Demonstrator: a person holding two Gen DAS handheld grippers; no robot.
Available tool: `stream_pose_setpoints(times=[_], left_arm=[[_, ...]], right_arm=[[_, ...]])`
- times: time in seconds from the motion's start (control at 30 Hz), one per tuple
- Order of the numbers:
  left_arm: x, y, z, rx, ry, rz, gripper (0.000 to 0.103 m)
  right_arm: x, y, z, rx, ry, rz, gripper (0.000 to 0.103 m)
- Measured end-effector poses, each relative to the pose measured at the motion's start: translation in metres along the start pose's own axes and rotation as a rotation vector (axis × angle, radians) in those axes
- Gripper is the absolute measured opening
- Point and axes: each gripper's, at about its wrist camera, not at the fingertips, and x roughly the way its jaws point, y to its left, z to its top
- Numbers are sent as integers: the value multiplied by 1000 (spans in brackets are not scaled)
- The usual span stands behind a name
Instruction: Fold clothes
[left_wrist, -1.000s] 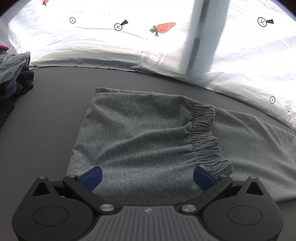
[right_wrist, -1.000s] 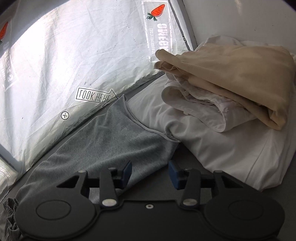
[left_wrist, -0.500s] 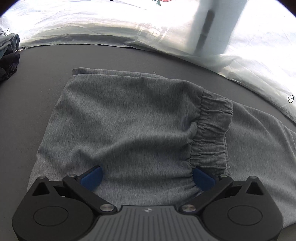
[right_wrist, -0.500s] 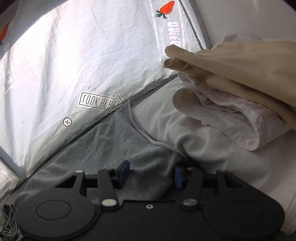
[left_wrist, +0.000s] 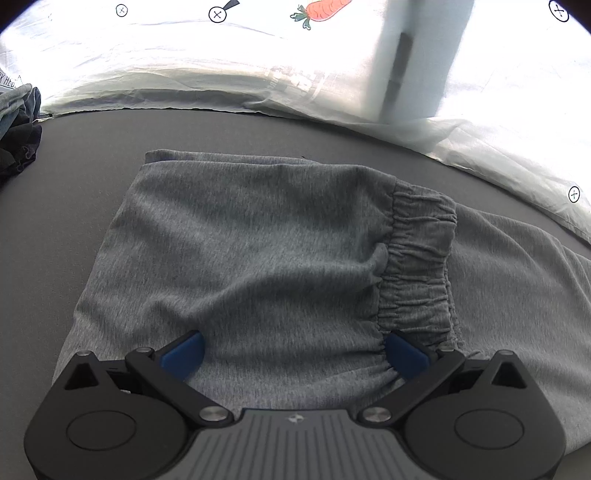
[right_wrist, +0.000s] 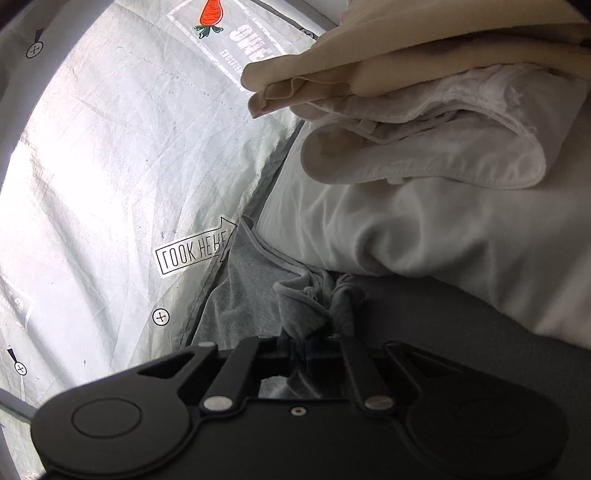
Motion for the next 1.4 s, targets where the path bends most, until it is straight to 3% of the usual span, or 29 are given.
stream_pose_setpoints(times=[0.1,0.2,0.33,0.43,0.57,0.63,0.7,0.77,0.9,1.0,1.17,1.3,1.37,1.4], left_arm=[[0,0,-1,0,-9,0,103],[-1,0,-3,-1,-19,0,103],[-1,0,-4,1,-25,-2,103],[-2,0,-5,4,-28,-5,103],[-3,1,-5,9,-35,-9,103],[-3,0,-6,8,-43,-8,103],[-3,0,-7,7,-51,-6,103],[-3,0,-8,7,-55,-5,103],[-3,-1,-8,5,-54,-4,103],[-3,0,-8,6,-52,-5,103],[-2,0,-8,5,-52,-5,103],[-2,0,-8,5,-53,-5,103],[-2,0,-8,4,-55,-4,103],[-2,0,-8,4,-56,-4,103]], right_arm=[[1,-10,-10,213,7,98,5],[5,-3,-25,288,33,158,5],[15,20,-42,262,88,202,5],[18,37,-50,188,100,185,5],[10,54,-47,3,83,80,6],[3,65,-46,-123,70,4,12],[-5,74,-47,-233,37,-60,30],[-15,82,-49,-337,-4,-119,39],[-24,86,-57,-497,-58,-220,42],[-31,75,-49,-508,-76,-293,45],[-36,45,-26,-439,-93,-333,59],[-29,39,-22,-389,-103,-341,62],[-24,37,-20,-382,-96,-320,60],[-21,37,-20,-385,-83,-307,48]])
